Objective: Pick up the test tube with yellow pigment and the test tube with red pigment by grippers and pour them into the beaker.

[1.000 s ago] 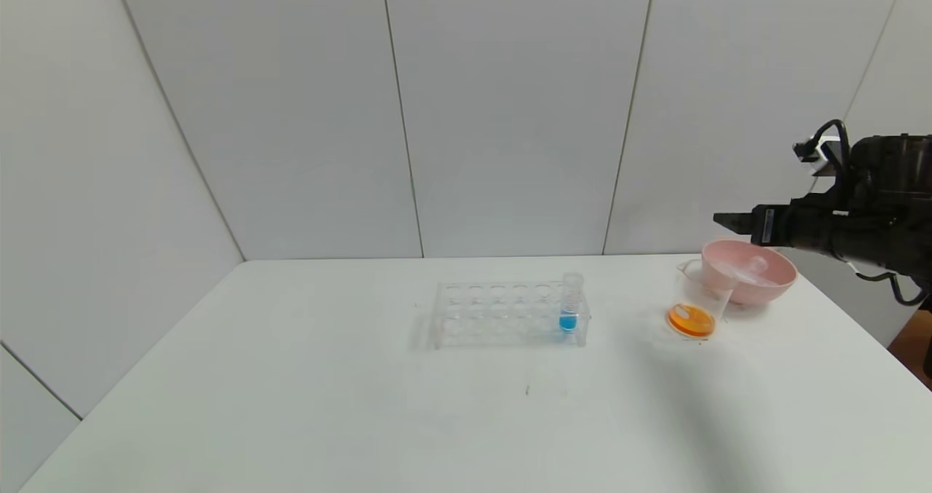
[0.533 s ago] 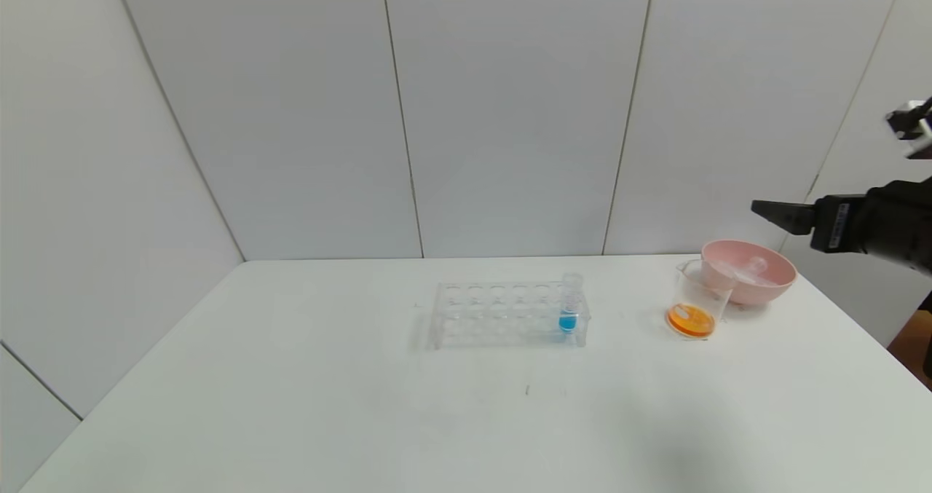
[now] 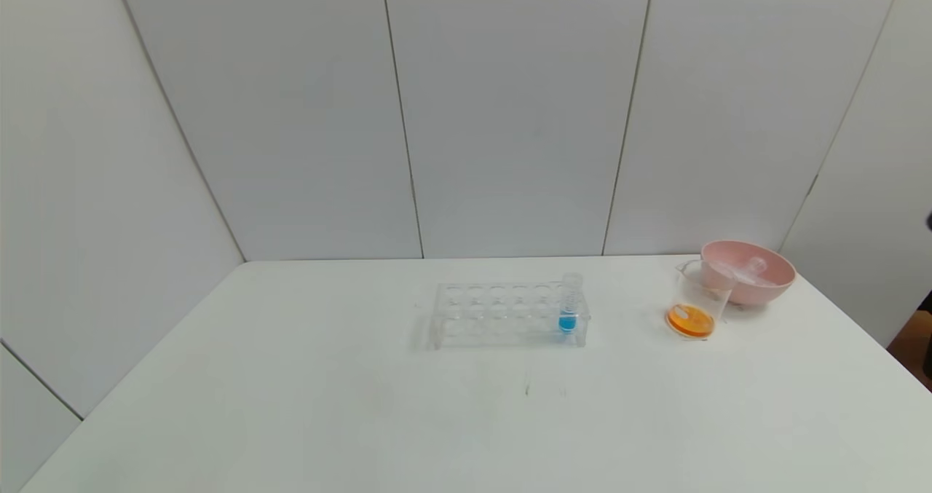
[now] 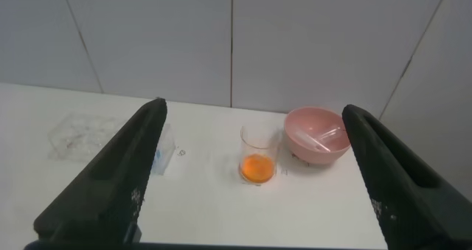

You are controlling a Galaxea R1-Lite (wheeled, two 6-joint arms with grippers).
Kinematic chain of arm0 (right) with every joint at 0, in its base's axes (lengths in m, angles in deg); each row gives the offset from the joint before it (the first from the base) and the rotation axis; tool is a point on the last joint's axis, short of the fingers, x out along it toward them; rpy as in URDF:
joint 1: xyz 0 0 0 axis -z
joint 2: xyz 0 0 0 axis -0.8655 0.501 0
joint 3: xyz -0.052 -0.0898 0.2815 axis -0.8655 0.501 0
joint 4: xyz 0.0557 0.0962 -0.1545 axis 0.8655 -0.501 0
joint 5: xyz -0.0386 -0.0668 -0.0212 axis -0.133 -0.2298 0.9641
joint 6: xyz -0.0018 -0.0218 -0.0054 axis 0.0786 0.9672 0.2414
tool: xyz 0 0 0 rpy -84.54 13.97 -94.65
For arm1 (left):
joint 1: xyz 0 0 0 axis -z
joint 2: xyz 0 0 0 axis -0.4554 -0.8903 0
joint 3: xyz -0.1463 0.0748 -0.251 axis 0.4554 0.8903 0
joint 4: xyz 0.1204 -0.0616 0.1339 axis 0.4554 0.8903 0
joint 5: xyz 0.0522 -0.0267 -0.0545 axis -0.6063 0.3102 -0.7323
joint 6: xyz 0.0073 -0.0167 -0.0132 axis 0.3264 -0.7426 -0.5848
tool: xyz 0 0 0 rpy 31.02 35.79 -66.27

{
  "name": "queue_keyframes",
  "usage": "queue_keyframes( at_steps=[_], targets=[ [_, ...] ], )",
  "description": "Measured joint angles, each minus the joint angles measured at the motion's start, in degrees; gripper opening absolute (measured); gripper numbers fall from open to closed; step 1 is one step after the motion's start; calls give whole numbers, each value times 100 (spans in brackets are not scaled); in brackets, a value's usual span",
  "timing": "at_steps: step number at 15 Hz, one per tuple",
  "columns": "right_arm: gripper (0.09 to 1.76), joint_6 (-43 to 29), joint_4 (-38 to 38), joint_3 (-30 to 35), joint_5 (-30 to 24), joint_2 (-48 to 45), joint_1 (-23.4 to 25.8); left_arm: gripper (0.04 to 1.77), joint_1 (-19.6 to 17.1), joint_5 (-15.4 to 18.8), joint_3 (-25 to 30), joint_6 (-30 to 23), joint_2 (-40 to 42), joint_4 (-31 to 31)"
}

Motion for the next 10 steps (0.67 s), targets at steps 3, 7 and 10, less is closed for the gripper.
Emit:
queue_keyframes(
  at_steps=[3, 7, 10],
  targets=[
    [170, 201, -389, 247, 9, -1232, 46, 172, 0, 2, 0, 0, 0, 0],
    [170, 293, -1273, 305, 26, -2723, 63, 172, 0, 2, 0, 0, 0, 0],
    [170, 363, -1898, 232, 68, -3772, 90, 172, 0, 2, 0, 0, 0, 0]
  ],
)
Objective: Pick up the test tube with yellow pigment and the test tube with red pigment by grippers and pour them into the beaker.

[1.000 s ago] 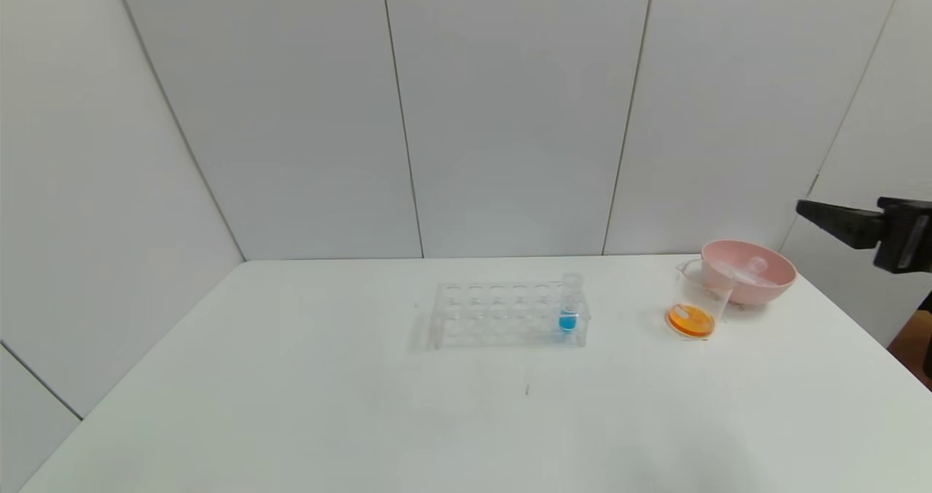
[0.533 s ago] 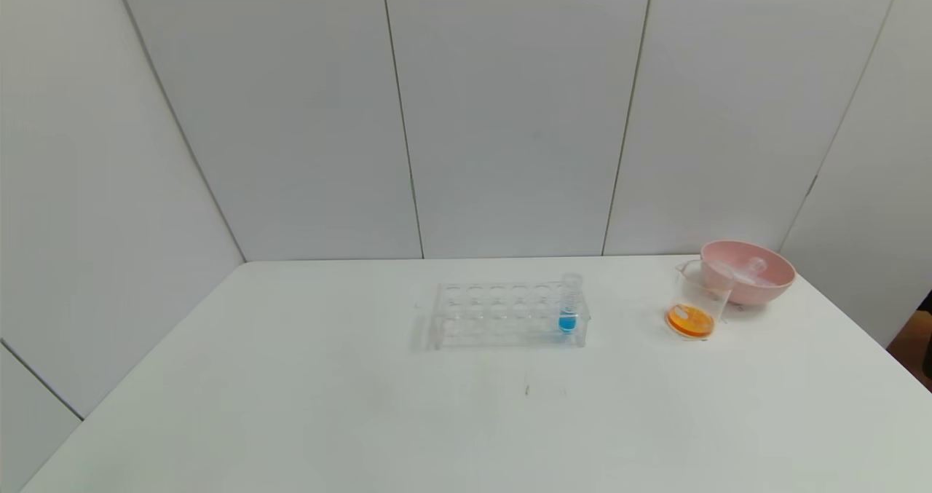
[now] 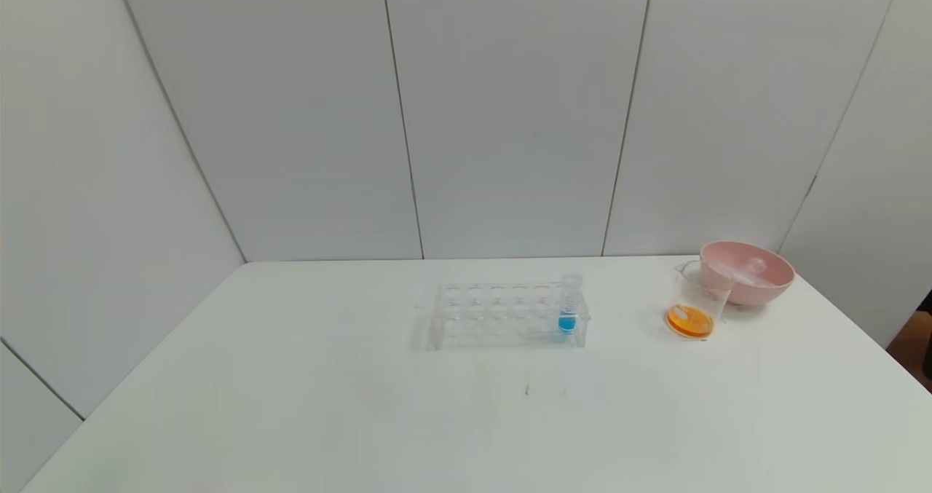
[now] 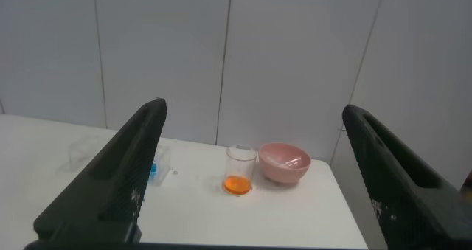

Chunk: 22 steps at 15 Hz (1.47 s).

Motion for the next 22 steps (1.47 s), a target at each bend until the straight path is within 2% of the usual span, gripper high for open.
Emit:
queue_keyframes(
  at_steps=[3, 7, 12, 15, 16, 19, 22],
  targets=[
    [170, 52, -213, -17, 6, -895, 12, 172, 0, -2, 0, 0, 0, 0],
    [170, 27, 201, 396, 461, -1465, 23, 172, 0, -2, 0, 2, 0, 0],
    [171, 52, 841, 2029, 479, -1568, 26, 172, 0, -2, 0, 0, 0, 0],
    [171, 50, 877, 2860, 479, -1576, 28, 172, 0, -2, 0, 2, 0, 0],
    [171, 39, 789, 3081, 458, -1579, 28, 172, 0, -2, 0, 0, 0, 0],
    [171, -13, -344, 3288, 479, -1579, 26, 172, 0, 0, 0, 0, 0, 0],
    [171, -50, -322, 3316, 474, -1579, 26, 172, 0, -2, 0, 0, 0, 0]
  ],
)
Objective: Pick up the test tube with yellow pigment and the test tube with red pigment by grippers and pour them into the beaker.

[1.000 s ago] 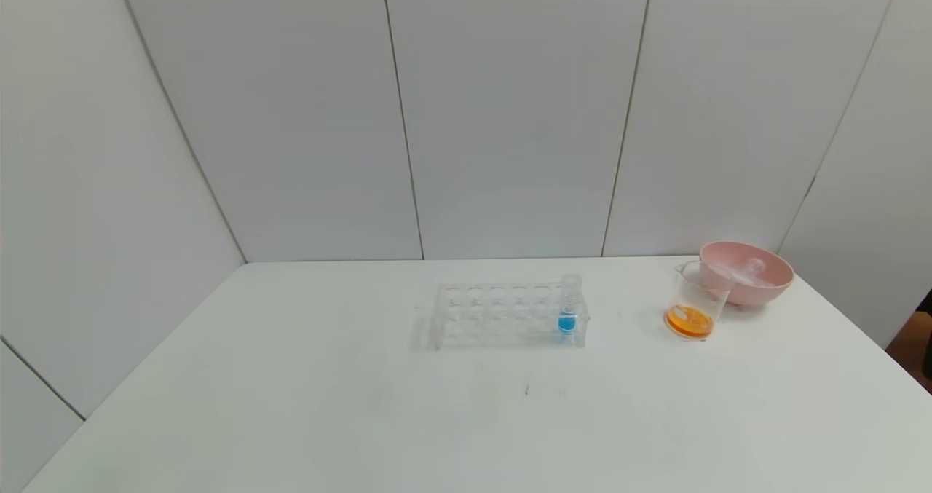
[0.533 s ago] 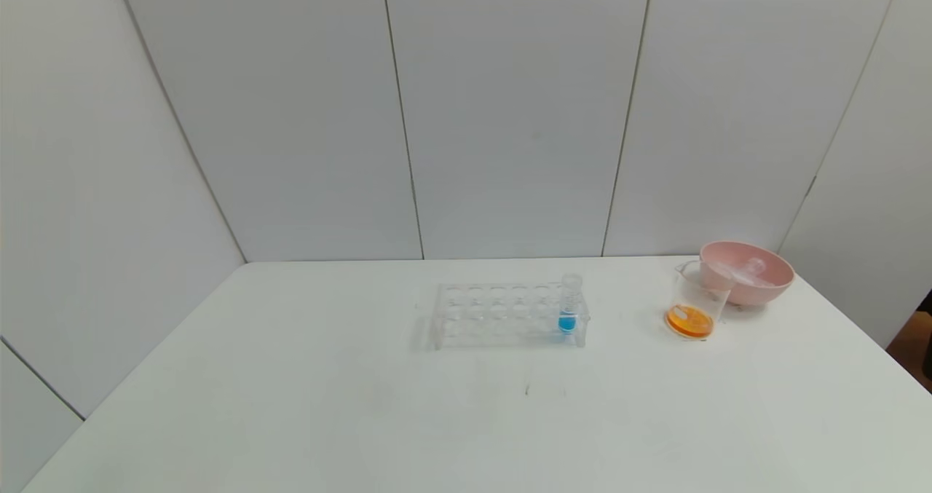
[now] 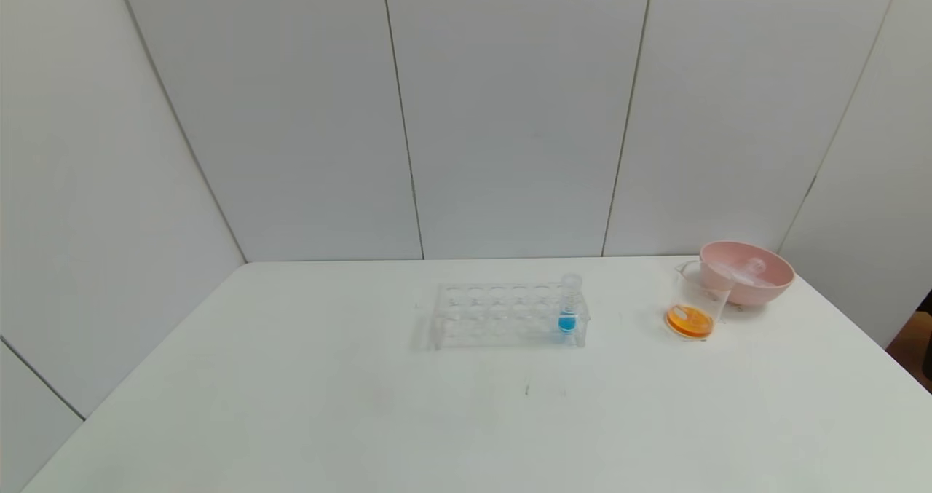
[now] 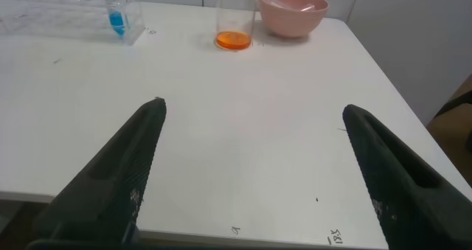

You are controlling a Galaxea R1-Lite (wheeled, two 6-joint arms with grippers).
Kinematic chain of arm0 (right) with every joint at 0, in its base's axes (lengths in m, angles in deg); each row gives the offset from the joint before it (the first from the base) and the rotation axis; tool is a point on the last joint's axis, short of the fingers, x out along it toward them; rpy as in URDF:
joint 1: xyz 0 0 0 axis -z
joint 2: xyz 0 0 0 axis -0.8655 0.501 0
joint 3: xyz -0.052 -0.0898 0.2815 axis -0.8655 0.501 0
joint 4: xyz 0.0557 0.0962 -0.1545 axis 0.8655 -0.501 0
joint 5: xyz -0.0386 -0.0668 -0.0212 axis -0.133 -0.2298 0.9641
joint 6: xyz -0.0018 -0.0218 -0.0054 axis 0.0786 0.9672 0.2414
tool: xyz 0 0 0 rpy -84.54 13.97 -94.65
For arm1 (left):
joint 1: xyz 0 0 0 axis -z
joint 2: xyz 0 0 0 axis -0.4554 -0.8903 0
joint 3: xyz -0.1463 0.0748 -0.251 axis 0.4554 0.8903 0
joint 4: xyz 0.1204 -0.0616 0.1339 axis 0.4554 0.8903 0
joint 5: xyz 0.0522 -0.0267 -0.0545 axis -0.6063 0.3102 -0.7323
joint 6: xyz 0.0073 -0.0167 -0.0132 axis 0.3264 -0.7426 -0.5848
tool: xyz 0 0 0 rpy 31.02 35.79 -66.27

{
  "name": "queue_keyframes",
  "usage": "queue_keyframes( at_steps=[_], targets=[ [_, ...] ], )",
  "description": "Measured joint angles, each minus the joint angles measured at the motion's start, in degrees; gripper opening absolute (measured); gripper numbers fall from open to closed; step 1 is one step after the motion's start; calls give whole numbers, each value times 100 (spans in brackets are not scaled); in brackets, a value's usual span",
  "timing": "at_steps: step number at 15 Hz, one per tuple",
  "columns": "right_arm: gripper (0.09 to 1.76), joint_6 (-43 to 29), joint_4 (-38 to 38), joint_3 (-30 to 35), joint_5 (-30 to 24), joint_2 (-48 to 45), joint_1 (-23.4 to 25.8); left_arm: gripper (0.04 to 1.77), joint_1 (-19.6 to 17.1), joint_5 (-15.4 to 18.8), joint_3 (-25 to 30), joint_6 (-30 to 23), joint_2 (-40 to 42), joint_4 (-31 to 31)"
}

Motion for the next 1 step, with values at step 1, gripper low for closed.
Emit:
queue_keyframes(
  at_steps=[1],
  targets=[
    [171, 1, -2, 7, -2, 0, 0, 172, 0, 0, 0, 0, 0, 0]
  ],
)
